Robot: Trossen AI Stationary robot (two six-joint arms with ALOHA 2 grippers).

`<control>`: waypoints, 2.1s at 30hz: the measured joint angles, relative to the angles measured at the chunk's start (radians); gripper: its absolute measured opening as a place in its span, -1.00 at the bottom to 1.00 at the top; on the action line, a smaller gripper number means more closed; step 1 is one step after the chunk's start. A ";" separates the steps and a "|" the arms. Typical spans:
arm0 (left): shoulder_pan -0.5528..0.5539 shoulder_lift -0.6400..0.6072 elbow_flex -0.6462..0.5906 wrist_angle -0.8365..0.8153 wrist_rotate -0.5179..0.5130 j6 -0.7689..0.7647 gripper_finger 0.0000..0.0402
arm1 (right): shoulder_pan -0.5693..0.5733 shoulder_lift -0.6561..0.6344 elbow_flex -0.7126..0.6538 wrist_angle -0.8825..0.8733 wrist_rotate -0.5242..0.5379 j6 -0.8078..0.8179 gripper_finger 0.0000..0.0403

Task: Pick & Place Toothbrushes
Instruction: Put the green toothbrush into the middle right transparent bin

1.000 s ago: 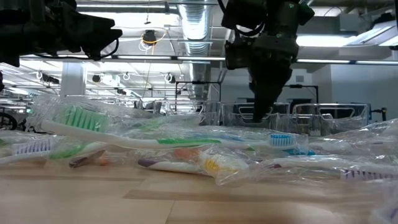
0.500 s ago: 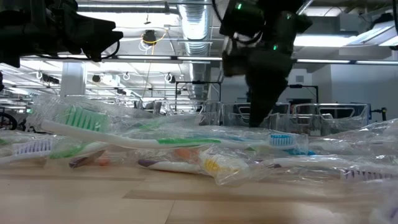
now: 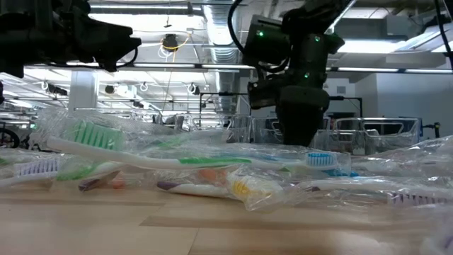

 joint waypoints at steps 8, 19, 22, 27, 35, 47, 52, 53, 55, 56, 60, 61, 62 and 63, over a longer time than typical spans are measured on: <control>0.000 0.016 0.000 0.009 -0.001 0.000 -0.10 | 0.000 -0.002 0.001 -0.009 0.013 -0.002 -0.29; 0.000 0.016 0.000 0.037 -0.005 0.008 -0.10 | 0.000 -0.002 0.001 -0.052 0.013 -0.007 -0.80; 0.000 0.016 0.000 0.057 -0.006 0.038 -0.10 | 0.000 -0.002 0.001 -0.062 0.013 -0.002 -0.80; 0.000 0.016 0.000 0.067 -0.020 0.053 -0.10 | 0.005 -0.008 0.045 -0.182 0.015 0.052 -0.78; 0.000 0.016 0.000 0.067 -0.023 0.043 -0.10 | 0.064 -0.009 0.197 -0.412 0.017 0.074 -0.80; 0.000 0.016 0.000 0.066 -0.023 0.034 -0.10 | 0.128 -0.009 0.488 -0.889 0.183 0.219 -0.80; 0.000 0.016 0.000 0.066 -0.023 0.034 -0.10 | 0.125 -0.022 0.571 -0.943 0.231 0.268 -0.80; 0.000 0.016 0.000 0.066 -0.023 0.034 -0.10 | 0.120 -0.032 0.580 -0.950 0.241 0.290 -0.80; 0.000 0.016 0.000 0.066 -0.023 0.034 -0.10 | 0.101 -0.049 0.595 -0.950 0.268 0.336 -0.80; 0.000 0.016 0.000 0.066 -0.023 0.034 -0.10 | 0.090 -0.064 0.592 -0.946 0.280 0.353 -0.80; 0.000 0.016 0.000 0.066 -0.023 0.034 -0.10 | 0.033 -0.125 0.588 -0.950 0.301 0.408 -0.80; 0.000 0.016 0.000 0.066 -0.023 0.034 -0.10 | 0.018 -0.144 0.588 -0.950 0.301 0.409 -0.80; 0.000 0.016 0.000 0.066 -0.023 0.034 -0.10 | 0.004 -0.164 0.588 -0.949 0.301 0.409 -0.80; 0.000 0.016 0.000 0.066 -0.023 0.034 -0.10 | -0.013 -0.184 0.588 -0.950 0.301 0.409 -0.80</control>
